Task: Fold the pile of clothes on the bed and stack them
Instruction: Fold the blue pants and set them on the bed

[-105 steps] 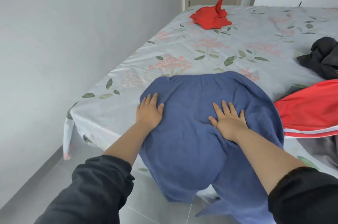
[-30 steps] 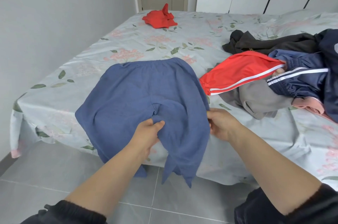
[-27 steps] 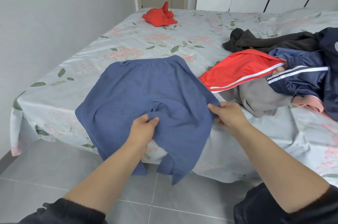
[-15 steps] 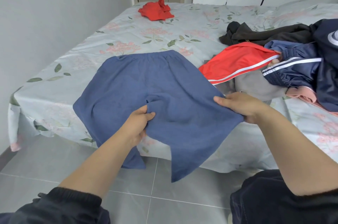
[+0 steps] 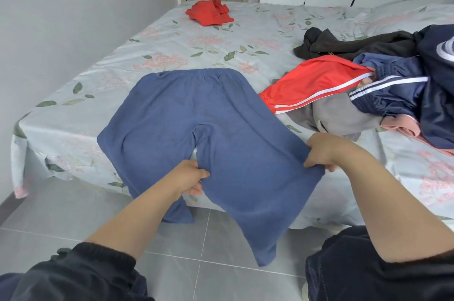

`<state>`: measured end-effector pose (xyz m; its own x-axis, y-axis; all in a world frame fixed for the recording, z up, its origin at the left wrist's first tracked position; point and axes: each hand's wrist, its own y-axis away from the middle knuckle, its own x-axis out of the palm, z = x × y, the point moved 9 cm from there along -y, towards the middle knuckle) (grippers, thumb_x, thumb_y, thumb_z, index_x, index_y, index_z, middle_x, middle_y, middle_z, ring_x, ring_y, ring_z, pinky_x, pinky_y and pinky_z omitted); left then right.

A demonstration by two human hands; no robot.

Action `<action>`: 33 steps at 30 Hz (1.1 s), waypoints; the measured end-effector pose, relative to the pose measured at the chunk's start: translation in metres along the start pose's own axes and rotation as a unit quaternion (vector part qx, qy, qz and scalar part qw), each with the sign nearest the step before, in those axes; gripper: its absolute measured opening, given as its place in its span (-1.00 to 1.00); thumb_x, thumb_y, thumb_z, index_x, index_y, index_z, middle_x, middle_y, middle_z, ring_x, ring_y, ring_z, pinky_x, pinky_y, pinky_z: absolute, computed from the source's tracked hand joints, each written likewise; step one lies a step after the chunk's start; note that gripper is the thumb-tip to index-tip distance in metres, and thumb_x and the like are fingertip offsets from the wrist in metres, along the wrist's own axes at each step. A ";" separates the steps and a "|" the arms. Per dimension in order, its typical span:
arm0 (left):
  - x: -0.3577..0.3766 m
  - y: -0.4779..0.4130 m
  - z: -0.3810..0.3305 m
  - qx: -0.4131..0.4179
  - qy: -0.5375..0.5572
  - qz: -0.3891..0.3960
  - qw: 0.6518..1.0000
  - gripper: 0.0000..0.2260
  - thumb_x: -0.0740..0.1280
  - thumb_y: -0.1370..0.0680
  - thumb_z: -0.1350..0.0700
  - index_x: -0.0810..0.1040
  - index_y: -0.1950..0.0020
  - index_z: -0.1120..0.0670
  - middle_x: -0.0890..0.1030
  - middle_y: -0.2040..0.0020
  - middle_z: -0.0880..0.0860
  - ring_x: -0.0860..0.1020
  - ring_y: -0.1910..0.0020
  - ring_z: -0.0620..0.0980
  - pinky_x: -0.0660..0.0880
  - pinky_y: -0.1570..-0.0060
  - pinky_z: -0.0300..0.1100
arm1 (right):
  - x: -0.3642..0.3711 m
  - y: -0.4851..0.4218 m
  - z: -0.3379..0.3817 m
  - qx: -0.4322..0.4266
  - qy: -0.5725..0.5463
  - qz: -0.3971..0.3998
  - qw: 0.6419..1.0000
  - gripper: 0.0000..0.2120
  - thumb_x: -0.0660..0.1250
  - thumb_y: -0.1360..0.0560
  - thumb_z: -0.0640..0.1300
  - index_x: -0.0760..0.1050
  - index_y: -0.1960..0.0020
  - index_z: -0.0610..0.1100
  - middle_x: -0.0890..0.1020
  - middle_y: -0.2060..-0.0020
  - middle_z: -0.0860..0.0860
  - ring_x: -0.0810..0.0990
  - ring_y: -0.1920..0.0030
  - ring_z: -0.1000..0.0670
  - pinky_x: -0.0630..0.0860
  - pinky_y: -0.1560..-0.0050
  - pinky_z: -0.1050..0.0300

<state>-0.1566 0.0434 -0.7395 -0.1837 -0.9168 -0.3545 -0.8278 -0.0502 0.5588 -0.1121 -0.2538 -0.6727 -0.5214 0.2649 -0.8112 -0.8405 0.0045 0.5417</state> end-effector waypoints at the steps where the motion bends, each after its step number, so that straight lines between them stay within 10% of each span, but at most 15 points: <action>1: -0.003 -0.001 -0.001 0.005 -0.058 -0.011 0.998 -0.88 0.21 -0.59 0.21 0.52 0.08 0.15 0.66 0.09 0.14 0.62 0.18 0.01 0.54 0.08 -0.15 | -0.011 0.003 -0.001 0.036 0.083 -0.062 0.994 -0.94 0.32 -0.42 -0.24 0.45 0.16 -0.22 0.57 0.29 -0.09 0.52 0.34 -0.05 0.45 0.29 0.18; 6: -0.036 0.003 -0.022 0.036 -0.305 -0.072 0.949 -0.76 0.18 -0.54 0.20 0.62 0.13 0.25 0.70 0.15 0.13 0.65 0.10 0.09 0.53 -0.09 -0.06 | -0.015 0.018 0.070 -0.104 0.147 -0.304 0.935 -0.49 0.20 -0.50 -0.19 0.19 -0.43 -0.17 0.35 -0.36 -0.12 0.34 -0.33 -0.16 0.31 -0.28 -0.03; 10: -0.097 0.012 -0.022 0.047 -0.308 -0.156 0.938 -0.73 0.20 -0.58 0.12 0.53 0.28 0.13 0.66 0.26 0.10 0.64 0.23 0.08 0.57 0.06 -0.09 | 0.029 0.015 0.134 -0.284 0.099 -0.261 0.917 -0.44 0.06 -0.62 0.05 -0.04 -0.56 -0.04 -0.03 -0.55 0.00 -0.07 -0.54 -0.06 -0.13 -0.49 -0.09; 15: -0.171 0.001 0.016 0.024 -0.157 -0.283 0.946 -0.85 0.26 -0.51 0.21 0.39 0.14 0.29 0.49 0.17 0.27 0.54 -0.06 0.33 0.48 -0.04 0.09 | 0.061 -0.034 0.125 -0.183 0.159 -0.180 0.953 -0.42 -0.20 -0.59 0.24 -0.18 -0.55 0.08 -0.18 -0.55 0.04 -0.20 -0.54 -0.06 -0.17 -0.43 -0.32; 20: -0.200 -0.007 0.054 0.035 0.133 -0.370 0.919 -0.42 0.39 -0.46 0.23 0.20 -0.40 0.26 0.41 -0.25 0.15 0.46 -0.19 0.21 0.46 -0.13 0.03 | 0.060 -0.044 0.133 -0.174 0.166 -0.214 0.947 -0.41 -0.25 -0.57 0.25 -0.18 -0.55 0.10 -0.16 -0.55 0.01 -0.19 -0.54 -0.07 -0.11 -0.43 -0.31; 28: -0.199 -0.018 0.070 0.023 0.181 -0.337 0.924 -0.86 0.41 -0.46 0.16 0.48 0.21 0.13 0.52 0.22 0.01 0.49 0.15 0.06 0.42 0.14 -0.11 | 0.057 -0.043 0.131 -0.177 0.179 -0.246 0.936 -0.40 -0.24 -0.56 0.24 -0.13 -0.55 0.07 -0.09 -0.56 0.00 -0.12 -0.54 -0.07 -0.05 -0.47 -0.21; 33: -0.200 -0.019 0.079 0.056 0.397 -0.334 0.853 -0.74 0.38 -0.47 0.08 0.36 -0.04 0.09 0.46 0.06 -0.01 0.46 0.10 -0.07 0.32 0.05 -0.12 | 0.055 -0.042 0.129 -0.192 0.154 -0.237 0.940 -0.42 -0.18 -0.58 0.22 -0.08 -0.56 0.05 -0.08 -0.56 0.01 -0.12 -0.54 -0.05 -0.06 -0.50 -0.16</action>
<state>-0.1461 0.2593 -0.7378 0.7284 -0.6807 0.0783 -0.6615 -0.6688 0.3394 -0.0870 -0.1149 -0.7116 -0.0427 0.0292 -0.9987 -0.9496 -0.3119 0.0315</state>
